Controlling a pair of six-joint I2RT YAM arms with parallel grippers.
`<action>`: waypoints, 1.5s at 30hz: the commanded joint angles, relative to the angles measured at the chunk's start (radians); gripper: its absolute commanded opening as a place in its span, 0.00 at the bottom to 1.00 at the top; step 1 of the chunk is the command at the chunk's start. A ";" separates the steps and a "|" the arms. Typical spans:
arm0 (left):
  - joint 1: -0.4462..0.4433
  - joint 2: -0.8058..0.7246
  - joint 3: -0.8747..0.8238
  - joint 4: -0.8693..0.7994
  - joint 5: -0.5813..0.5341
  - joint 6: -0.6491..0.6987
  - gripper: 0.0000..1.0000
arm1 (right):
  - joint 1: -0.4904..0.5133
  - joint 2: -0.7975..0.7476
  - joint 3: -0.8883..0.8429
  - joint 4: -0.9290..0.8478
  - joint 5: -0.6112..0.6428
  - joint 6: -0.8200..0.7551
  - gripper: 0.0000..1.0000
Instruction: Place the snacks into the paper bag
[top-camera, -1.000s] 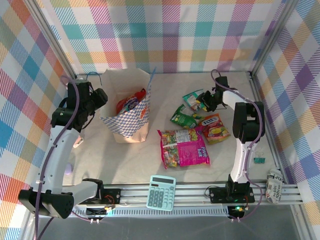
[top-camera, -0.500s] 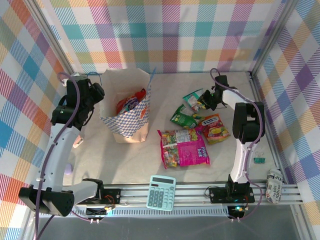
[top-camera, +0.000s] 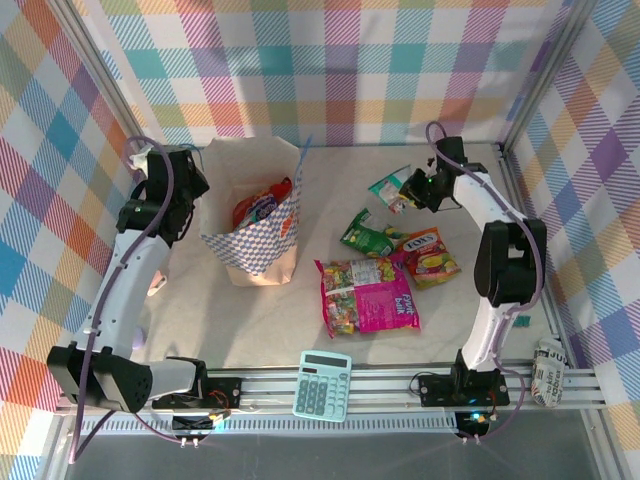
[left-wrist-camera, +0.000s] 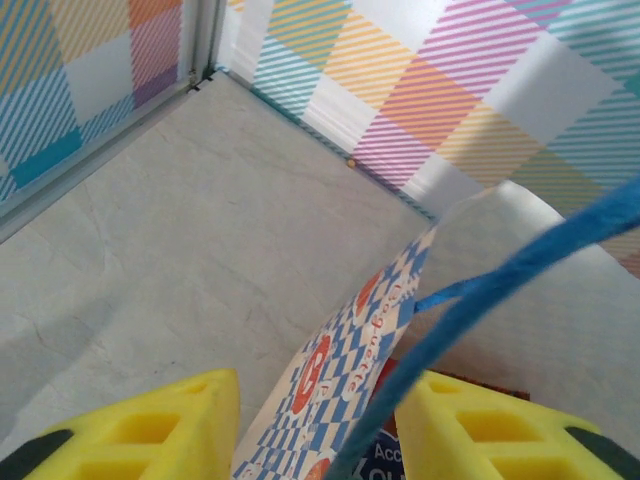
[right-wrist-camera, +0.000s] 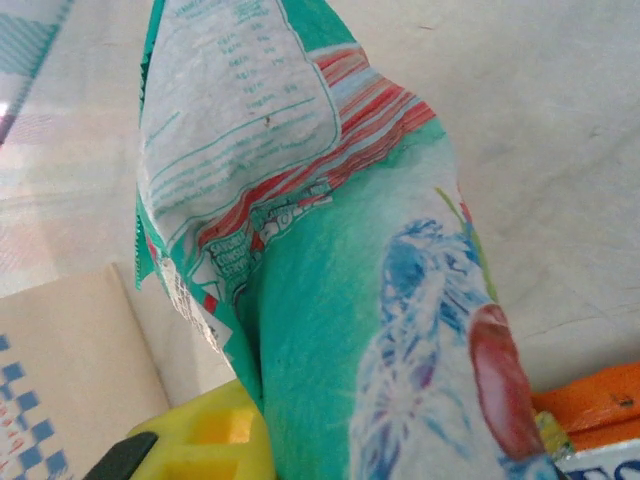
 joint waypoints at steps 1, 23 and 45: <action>-0.008 -0.019 -0.007 0.016 -0.074 -0.026 0.40 | 0.026 -0.083 0.047 -0.031 0.007 -0.045 0.00; 0.028 -0.057 -0.060 -0.050 -0.027 -0.070 0.32 | 0.142 -0.407 0.083 -0.107 0.105 -0.146 0.00; 0.037 -0.086 -0.107 -0.044 0.088 -0.052 0.33 | 0.227 -0.555 0.082 -0.102 0.148 -0.182 0.00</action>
